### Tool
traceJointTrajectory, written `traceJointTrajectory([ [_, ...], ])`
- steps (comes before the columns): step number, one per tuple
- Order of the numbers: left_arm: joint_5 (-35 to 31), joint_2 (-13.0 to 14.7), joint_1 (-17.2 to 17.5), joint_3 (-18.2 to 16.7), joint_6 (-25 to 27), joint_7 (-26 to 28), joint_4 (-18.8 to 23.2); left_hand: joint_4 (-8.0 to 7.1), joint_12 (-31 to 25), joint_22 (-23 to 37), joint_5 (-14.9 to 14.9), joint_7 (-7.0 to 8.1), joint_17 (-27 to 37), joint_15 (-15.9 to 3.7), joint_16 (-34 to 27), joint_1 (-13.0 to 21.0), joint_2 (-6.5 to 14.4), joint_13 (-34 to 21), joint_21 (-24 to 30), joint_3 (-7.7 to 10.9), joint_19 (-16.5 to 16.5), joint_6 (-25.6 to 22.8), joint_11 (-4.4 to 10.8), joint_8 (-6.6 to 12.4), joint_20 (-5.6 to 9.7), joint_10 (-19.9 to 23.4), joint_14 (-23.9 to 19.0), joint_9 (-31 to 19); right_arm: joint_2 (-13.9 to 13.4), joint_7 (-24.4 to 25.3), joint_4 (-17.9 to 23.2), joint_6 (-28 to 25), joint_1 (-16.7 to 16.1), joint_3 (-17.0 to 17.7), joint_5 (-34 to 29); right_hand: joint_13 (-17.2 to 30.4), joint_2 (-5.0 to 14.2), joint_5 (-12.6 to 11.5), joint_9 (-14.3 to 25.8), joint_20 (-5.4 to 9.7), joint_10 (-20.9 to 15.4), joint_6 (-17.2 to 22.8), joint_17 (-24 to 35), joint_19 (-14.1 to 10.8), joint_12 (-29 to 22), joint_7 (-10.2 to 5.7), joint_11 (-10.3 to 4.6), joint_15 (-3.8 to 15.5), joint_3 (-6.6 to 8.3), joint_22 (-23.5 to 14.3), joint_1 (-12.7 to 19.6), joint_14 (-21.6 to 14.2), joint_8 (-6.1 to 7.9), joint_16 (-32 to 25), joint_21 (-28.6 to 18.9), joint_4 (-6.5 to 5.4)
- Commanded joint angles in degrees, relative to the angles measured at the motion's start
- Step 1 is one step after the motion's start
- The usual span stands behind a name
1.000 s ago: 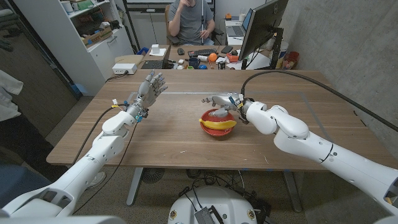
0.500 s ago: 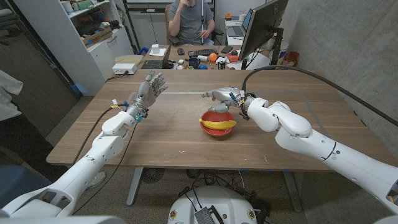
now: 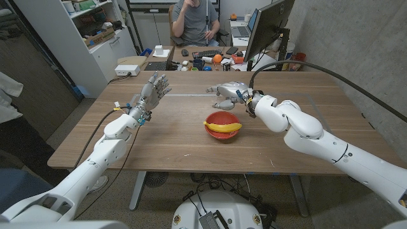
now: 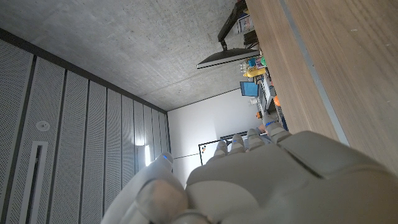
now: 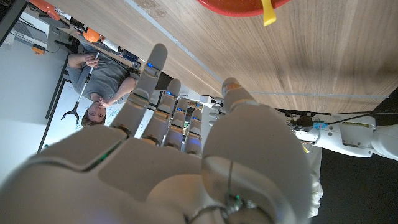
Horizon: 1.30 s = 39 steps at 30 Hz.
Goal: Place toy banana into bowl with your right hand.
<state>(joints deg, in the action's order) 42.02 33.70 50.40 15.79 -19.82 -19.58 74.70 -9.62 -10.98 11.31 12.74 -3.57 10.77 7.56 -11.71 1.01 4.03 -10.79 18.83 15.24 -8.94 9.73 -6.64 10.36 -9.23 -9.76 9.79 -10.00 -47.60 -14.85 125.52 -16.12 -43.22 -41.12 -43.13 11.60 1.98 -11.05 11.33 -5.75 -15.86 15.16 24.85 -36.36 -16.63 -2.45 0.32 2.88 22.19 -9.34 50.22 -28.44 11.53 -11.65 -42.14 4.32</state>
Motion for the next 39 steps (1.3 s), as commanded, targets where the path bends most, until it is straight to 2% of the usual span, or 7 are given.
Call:
traceJointTrajectory([
  [1, -0.03, 0.25, 0.58, -0.2, -0.2, 0.34, 0.82, -0.14, -0.37, 0.29, 0.25, -0.09, 0.21, -0.08, -0.03, -0.08, 3.57, -0.2, -0.2, -0.17, 0.26, 3.57, 0.11, 0.26, -0.09, -5.6, 7.79, -0.17, -0.23, 1.01, 1.4, 0.08, -0.63, 1.69, -0.56, 0.15, -0.02, -0.37, 0.11, -0.42, -0.04, -0.08, 0.15, -0.28, 0.28, 0.19, 0.08, 0.46, -0.33, 0.03, -0.67, 0.39, 0.04, -0.38, 0.24, 0.06],
  [39, 0.03, 0.76, 2.23, -0.71, -0.32, 1.29, 3.01, -0.1, -0.38, 0.29, 0.26, -0.05, 0.2, -0.1, -0.02, -0.03, 3.52, -0.2, -0.37, -0.28, 0.29, 3.51, 0.04, 0.26, -0.08, -5.57, 7.76, -0.17, -1.27, 4.74, 4.26, 0.95, -2.02, 6.17, 0.24, 0.17, 0.18, 0.03, 0.08, -0.65, -0.01, -0.07, 0.55, -0.03, 1.16, -0.2, -0.26, 0.53, -1.85, -0.01, -2.41, 1.35, 0.07, -1.06, 1.89, -0.32],
])
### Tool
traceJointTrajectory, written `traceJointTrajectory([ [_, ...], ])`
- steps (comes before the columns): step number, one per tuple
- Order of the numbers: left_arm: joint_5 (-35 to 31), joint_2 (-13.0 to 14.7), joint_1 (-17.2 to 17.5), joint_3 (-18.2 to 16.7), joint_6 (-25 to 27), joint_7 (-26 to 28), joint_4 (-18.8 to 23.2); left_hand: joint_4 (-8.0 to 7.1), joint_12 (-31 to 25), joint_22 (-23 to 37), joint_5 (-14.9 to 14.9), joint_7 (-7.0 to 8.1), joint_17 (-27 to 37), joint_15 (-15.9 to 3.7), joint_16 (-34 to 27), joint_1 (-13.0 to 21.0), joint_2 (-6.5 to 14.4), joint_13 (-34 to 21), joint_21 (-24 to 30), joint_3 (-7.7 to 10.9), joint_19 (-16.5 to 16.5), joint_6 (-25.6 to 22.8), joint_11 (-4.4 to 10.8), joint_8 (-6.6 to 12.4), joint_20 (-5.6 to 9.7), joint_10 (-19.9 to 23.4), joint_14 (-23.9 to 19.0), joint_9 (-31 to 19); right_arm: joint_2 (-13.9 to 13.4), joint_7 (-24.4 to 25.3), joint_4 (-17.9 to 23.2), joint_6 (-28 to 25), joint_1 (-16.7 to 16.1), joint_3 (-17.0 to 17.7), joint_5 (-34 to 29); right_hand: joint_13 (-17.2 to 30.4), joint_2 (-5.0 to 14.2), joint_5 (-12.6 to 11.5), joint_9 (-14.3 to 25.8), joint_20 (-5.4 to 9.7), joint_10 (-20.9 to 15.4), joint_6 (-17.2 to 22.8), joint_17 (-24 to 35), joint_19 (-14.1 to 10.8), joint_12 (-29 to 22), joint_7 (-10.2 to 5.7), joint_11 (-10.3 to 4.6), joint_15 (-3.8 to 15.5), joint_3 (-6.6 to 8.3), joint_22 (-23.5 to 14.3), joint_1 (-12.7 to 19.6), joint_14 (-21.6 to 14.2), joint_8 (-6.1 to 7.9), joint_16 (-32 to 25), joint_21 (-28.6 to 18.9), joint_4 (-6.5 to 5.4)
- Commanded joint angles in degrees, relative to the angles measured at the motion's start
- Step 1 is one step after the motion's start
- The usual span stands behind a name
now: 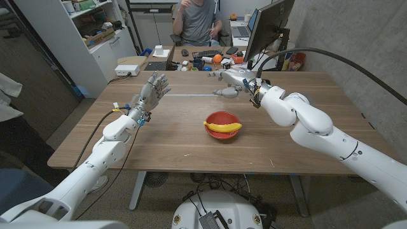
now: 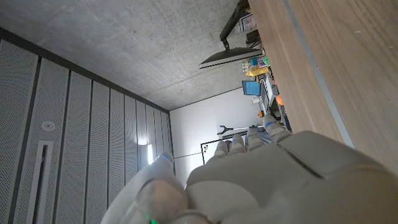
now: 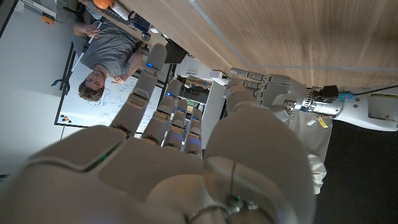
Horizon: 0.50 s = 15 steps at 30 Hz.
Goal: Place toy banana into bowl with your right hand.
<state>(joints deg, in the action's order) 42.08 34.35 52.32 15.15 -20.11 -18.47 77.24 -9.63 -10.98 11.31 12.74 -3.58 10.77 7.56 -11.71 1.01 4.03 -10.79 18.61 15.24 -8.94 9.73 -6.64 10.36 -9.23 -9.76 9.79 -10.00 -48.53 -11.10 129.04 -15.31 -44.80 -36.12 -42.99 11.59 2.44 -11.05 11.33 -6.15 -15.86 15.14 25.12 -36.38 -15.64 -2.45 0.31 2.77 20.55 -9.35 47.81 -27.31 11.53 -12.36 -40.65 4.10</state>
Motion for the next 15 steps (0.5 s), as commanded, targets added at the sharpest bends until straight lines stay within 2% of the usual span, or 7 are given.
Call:
traceJointTrajectory([
  [1, -0.04, 0.08, 0.35, -0.07, -0.02, 0.26, 0.49, -0.1, -0.37, 0.29, 0.27, -0.04, 0.2, -0.13, -0.02, -0.03, 3.52, -0.2, -0.16, -0.29, 0.27, 3.52, 0.04, 0.26, -0.09, -5.57, 7.77, -0.17, -0.36, 1.0, 0.78, 0.11, -0.45, 1.19, 0.03, 0.17, -0.26, 0.03, 0.08, -0.25, -0.01, -0.04, 0.29, 0.0, 0.18, -0.23, -0.25, 0.63, -0.22, -0.01, -0.03, 0.21, 0.08, -0.36, 0.43, -0.1],
  [15, -0.12, 0.44, 1.15, -0.34, 0.12, 0.95, 1.31, -0.09, -0.38, 0.29, 0.28, -0.06, 0.2, -0.09, -0.01, -0.02, 3.53, -0.2, -0.22, -0.32, 0.31, 3.52, 0.09, 0.25, -0.1, -5.56, 7.76, -0.17, -0.38, 1.37, 0.58, 0.91, -0.6, 1.38, 0.78, 0.17, 0.1, 0.1, 0.07, -0.23, -0.23, 0.32, 0.32, -0.09, 0.41, -0.4, -0.39, 0.81, -0.39, -0.02, -0.05, 0.16, 0.2, -0.65, 0.95, 0.05],
])
